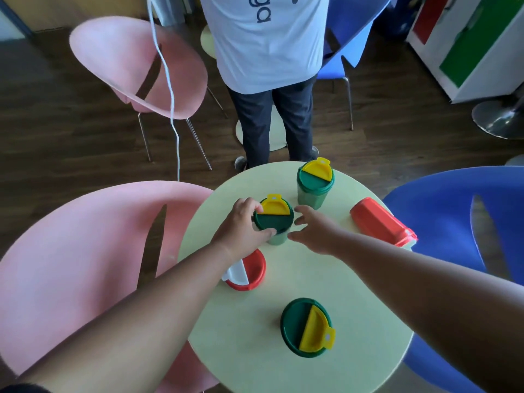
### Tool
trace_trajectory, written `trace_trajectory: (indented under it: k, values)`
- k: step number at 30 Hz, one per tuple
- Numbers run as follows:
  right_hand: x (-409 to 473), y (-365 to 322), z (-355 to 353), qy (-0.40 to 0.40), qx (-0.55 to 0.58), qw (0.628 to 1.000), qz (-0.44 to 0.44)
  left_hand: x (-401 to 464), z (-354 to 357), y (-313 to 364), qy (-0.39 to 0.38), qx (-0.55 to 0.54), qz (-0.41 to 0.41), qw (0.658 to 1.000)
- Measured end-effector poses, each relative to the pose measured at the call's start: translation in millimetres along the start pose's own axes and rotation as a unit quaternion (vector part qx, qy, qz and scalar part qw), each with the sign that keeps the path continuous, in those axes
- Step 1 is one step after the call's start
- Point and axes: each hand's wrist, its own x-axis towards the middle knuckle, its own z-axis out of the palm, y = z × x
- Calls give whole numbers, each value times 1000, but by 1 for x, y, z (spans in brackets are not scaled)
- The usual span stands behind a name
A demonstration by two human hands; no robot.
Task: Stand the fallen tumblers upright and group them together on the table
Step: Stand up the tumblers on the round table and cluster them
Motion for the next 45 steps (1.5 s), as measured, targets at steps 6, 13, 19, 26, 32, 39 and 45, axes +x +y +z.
trace_trajectory:
  k: [6,13,19,26,32,39,45]
  values:
    - [-39,33,-50,45,-29,998,-33,-4,-6,38,81,102,142,981]
    - [-83,108,-132,188,-10,982,31,9,67,147,-110,152,229,955]
    - [-91,176,-147,126,-42,984,119,38,146,191,-159,224,126,953]
    - [-85,197,-130,75,-45,992,89,60,187,194,-162,259,64,950]
    - [-75,201,-116,66,-9,993,93,58,188,187,-148,228,82,959]
    - [-81,190,-111,76,30,992,96,50,170,168,-225,137,48,963]
    - [-81,157,-110,92,32,993,72,39,144,146,-311,-39,-5,950]
